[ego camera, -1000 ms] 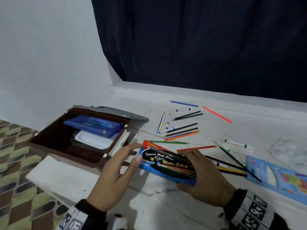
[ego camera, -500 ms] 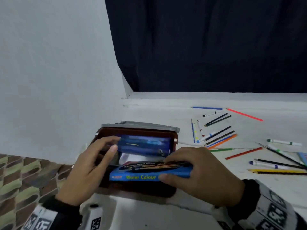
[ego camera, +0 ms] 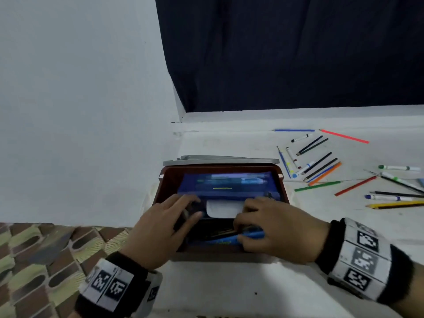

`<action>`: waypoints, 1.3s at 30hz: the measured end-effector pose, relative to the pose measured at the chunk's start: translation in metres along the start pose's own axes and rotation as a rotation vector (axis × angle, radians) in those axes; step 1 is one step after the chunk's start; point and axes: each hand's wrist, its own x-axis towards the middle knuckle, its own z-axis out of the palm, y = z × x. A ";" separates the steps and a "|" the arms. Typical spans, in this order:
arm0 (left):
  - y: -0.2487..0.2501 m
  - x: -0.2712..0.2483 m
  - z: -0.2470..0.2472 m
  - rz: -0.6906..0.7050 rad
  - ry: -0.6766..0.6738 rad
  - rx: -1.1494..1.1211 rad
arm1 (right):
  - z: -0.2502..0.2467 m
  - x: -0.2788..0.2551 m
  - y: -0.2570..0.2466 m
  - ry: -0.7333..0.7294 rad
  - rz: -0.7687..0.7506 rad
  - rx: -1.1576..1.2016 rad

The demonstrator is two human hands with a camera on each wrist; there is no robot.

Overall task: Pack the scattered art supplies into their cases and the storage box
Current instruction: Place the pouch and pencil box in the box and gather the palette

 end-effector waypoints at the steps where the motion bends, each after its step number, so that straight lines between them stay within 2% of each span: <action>1: 0.000 0.000 0.000 0.010 -0.017 0.015 | 0.002 0.000 0.001 0.016 -0.003 -0.005; 4: -0.001 0.001 -0.001 0.047 -0.074 0.063 | 0.004 0.001 0.004 0.019 0.007 -0.047; 9: 0.000 0.002 -0.001 0.108 -0.124 0.134 | 0.005 -0.002 0.006 0.012 -0.011 0.103; 13: -0.003 0.004 0.001 0.138 -0.181 0.139 | 0.005 -0.006 -0.005 -0.159 0.014 0.137; 15: -0.003 0.003 0.002 0.122 -0.158 0.104 | 0.004 -0.004 -0.008 -0.237 0.018 0.075; 18: -0.003 0.001 0.003 0.075 -0.046 -0.001 | 0.008 0.000 -0.007 -0.316 -0.025 -0.058; 20: -0.003 0.000 0.003 0.058 0.050 -0.059 | 0.009 0.002 -0.004 -0.245 -0.027 -0.010; 24: -0.003 -0.002 0.005 0.028 0.194 -0.117 | -0.007 0.001 0.006 0.140 -0.033 0.115; 27: -0.006 -0.002 0.006 0.010 0.231 -0.137 | -0.028 0.007 0.018 0.384 -0.063 -0.001; 29: -0.009 -0.001 0.008 -0.007 0.264 -0.152 | -0.030 0.015 0.029 0.346 -0.060 -0.159; 33: -0.009 -0.002 0.008 -0.035 0.337 -0.133 | -0.012 0.032 0.048 0.139 0.030 -0.237; 36: -0.008 -0.001 0.007 -0.038 0.321 -0.142 | -0.006 0.040 0.054 0.200 0.005 -0.279; 39: -0.008 -0.001 0.007 -0.026 0.286 -0.136 | -0.015 0.040 0.050 0.288 0.035 -0.193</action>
